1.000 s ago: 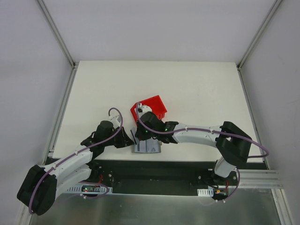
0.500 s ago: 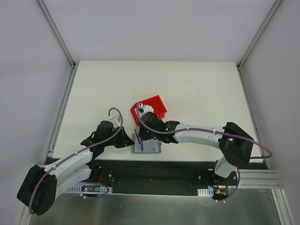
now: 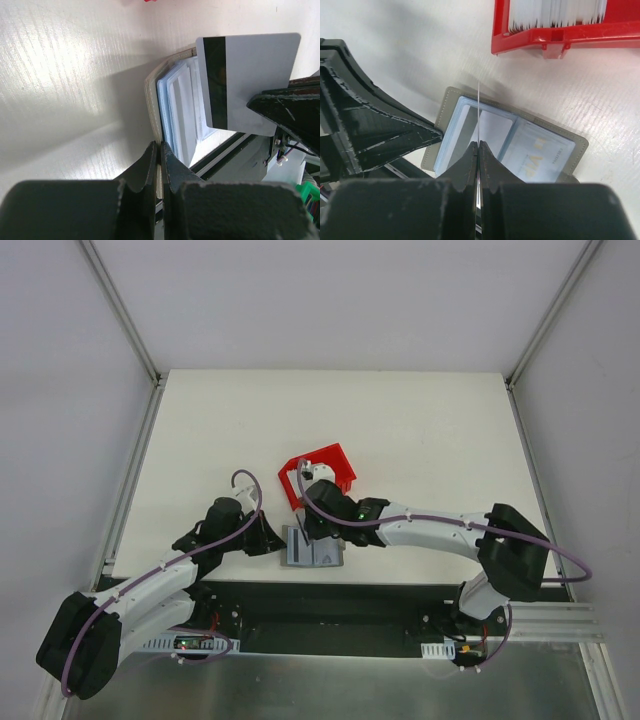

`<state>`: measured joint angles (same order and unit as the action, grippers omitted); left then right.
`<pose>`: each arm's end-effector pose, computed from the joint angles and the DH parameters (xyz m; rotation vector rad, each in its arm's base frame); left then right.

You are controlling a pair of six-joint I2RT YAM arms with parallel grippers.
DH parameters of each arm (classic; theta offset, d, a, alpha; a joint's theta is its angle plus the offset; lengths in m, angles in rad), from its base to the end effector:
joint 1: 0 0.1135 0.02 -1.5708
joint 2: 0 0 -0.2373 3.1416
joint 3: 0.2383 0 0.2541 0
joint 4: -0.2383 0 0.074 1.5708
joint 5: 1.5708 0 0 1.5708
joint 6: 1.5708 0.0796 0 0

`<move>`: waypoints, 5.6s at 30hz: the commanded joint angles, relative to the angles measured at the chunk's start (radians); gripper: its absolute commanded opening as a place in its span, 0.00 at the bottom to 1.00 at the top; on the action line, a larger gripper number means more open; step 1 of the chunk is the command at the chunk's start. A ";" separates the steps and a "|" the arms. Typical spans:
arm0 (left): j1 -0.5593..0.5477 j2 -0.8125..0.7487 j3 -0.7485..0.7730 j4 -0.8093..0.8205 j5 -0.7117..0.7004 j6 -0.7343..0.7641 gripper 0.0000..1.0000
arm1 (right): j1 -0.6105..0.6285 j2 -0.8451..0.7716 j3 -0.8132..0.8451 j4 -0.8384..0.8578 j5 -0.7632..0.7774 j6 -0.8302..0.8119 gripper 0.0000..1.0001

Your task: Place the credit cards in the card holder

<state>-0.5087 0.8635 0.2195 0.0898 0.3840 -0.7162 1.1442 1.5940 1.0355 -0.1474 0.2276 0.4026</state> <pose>0.1820 -0.1356 0.1158 0.0095 2.2952 -1.0938 0.1744 0.3404 0.1724 -0.7248 2.2014 0.5570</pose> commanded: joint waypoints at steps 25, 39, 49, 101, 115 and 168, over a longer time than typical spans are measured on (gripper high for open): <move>0.002 -0.023 0.006 0.008 -0.008 0.017 0.00 | 0.017 0.054 0.061 0.130 -0.103 0.010 0.01; 0.002 -0.018 0.011 0.008 -0.010 0.018 0.00 | 0.012 0.067 0.023 0.204 -0.114 0.028 0.00; 0.002 -0.023 0.007 0.008 -0.010 0.020 0.00 | 0.009 0.096 0.015 0.189 -0.114 0.036 0.00; 0.002 0.009 0.003 0.008 -0.033 0.027 0.00 | 0.072 -0.101 0.008 -0.202 0.224 0.004 0.00; 0.002 0.109 -0.037 0.041 -0.080 0.011 0.00 | -0.075 -0.212 -0.339 0.362 -0.169 0.232 0.00; 0.001 0.072 -0.157 0.169 -0.109 -0.037 0.00 | -0.040 -0.120 -0.350 0.620 -0.146 0.249 0.00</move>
<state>-0.5087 0.9211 0.0910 0.3019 0.3275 -0.7471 1.0985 1.4597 0.6762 0.4160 0.0605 0.6598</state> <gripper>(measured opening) 0.007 0.008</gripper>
